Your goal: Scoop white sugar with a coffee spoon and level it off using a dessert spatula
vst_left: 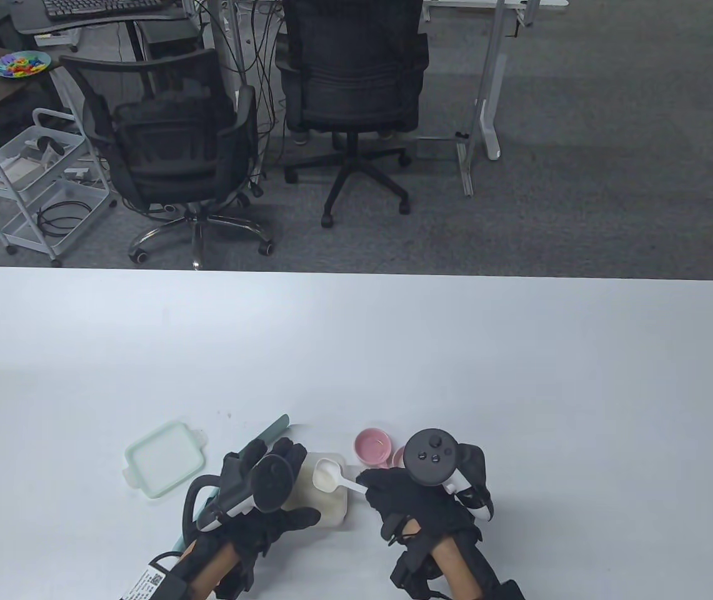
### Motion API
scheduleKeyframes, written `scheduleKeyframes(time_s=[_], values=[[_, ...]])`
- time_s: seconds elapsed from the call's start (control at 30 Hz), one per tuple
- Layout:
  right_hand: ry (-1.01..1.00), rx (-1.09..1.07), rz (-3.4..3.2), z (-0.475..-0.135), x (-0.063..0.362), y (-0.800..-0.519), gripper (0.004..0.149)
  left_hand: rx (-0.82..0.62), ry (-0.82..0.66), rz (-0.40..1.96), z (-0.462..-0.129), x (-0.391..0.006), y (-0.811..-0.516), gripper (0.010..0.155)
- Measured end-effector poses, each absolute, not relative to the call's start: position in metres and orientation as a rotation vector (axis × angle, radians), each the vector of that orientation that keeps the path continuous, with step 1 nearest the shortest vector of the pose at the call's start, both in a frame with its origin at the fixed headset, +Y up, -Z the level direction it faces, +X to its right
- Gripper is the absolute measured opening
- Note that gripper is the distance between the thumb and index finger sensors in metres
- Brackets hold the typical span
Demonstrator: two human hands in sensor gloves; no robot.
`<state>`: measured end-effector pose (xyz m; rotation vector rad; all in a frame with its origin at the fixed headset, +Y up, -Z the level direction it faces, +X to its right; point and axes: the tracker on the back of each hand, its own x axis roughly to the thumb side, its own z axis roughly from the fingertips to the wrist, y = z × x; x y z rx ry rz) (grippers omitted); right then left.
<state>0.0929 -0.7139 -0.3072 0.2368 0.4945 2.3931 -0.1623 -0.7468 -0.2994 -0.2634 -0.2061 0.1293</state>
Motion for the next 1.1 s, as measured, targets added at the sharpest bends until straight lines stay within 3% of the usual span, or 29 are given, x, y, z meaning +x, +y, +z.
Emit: scheduleKeyframes(time_s=[0.13,0.27,0.57,0.67,0.77,1.1], values=[[0.482,0.245,2.373,-0.307,0.095,-0.711,0.047,-0.118,-0.093,0.339,-0.300,-0.190,-0.715,0.109],[0.477,0.244,2.355,-0.307,0.096,-0.710,0.047,-0.040,-0.004,0.367,-0.304,-0.220,-0.706,0.109],[0.475,0.237,2.343,-0.307,0.099,-0.708,0.047,-0.088,0.150,0.252,-0.311,-0.240,-0.710,0.109],[0.479,0.240,2.344,-0.307,0.099,-0.708,0.047,-0.101,0.325,0.152,-0.309,-0.242,-0.707,0.094],[0.489,0.245,2.366,-0.307,0.097,-0.709,0.047,-0.164,0.388,0.048,-0.309,-0.241,-0.708,0.073],[0.503,0.242,2.351,-0.307,0.098,-0.709,0.047,-0.394,0.368,-0.065,-0.320,-0.232,-0.743,0.059]])
